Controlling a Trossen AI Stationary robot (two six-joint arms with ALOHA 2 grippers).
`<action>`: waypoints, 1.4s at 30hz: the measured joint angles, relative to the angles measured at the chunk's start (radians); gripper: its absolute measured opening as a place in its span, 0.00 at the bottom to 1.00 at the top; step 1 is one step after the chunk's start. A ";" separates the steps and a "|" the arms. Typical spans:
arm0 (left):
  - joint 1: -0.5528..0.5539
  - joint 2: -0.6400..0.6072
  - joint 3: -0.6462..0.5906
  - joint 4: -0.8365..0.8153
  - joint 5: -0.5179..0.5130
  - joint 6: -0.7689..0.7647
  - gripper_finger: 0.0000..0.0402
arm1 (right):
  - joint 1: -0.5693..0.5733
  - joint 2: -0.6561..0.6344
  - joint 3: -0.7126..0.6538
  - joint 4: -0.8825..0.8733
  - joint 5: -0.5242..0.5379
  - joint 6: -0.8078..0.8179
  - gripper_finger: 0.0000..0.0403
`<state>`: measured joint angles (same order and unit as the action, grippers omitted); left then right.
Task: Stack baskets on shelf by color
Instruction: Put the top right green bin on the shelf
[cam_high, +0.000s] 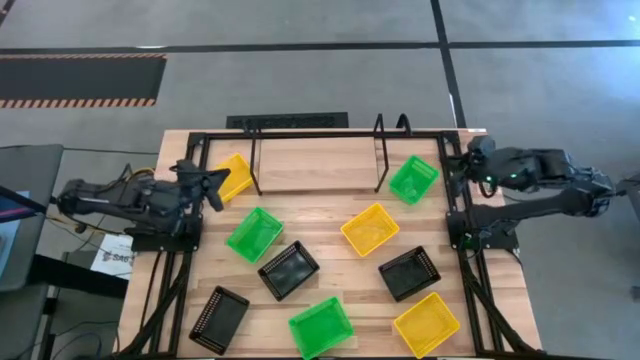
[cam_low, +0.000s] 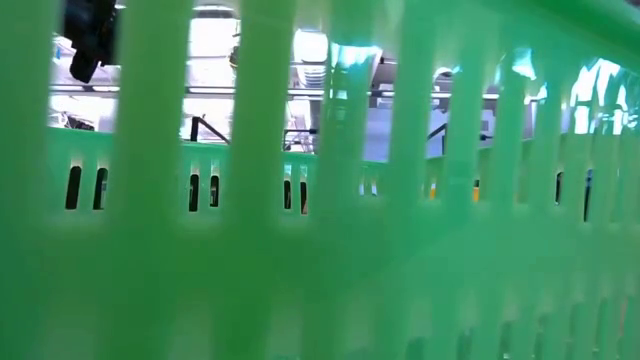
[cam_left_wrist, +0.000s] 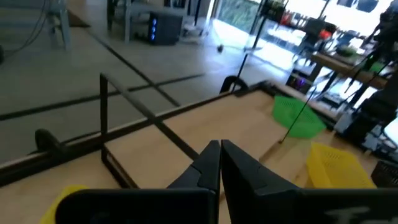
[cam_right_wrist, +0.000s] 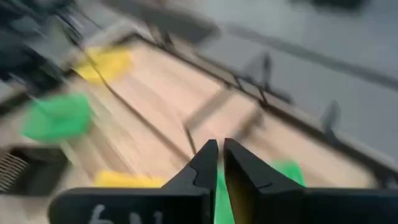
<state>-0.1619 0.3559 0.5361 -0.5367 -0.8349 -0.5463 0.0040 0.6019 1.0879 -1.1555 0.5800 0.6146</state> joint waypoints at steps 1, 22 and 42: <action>0.000 0.015 0.008 -0.009 0.000 -0.013 0.00 | 0.000 0.023 0.016 -0.069 0.000 0.054 0.16; 0.000 0.041 0.020 -0.013 0.063 -0.042 0.00 | -0.212 0.137 -0.213 -0.307 -0.074 0.268 0.53; 0.000 0.041 0.020 -0.013 0.063 -0.087 0.00 | -0.897 0.322 -0.385 0.185 -0.516 -0.229 0.52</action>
<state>-0.1619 0.3969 0.5560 -0.5499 -0.7723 -0.6337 -0.8934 0.9236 0.7029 -0.9706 0.0639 0.3858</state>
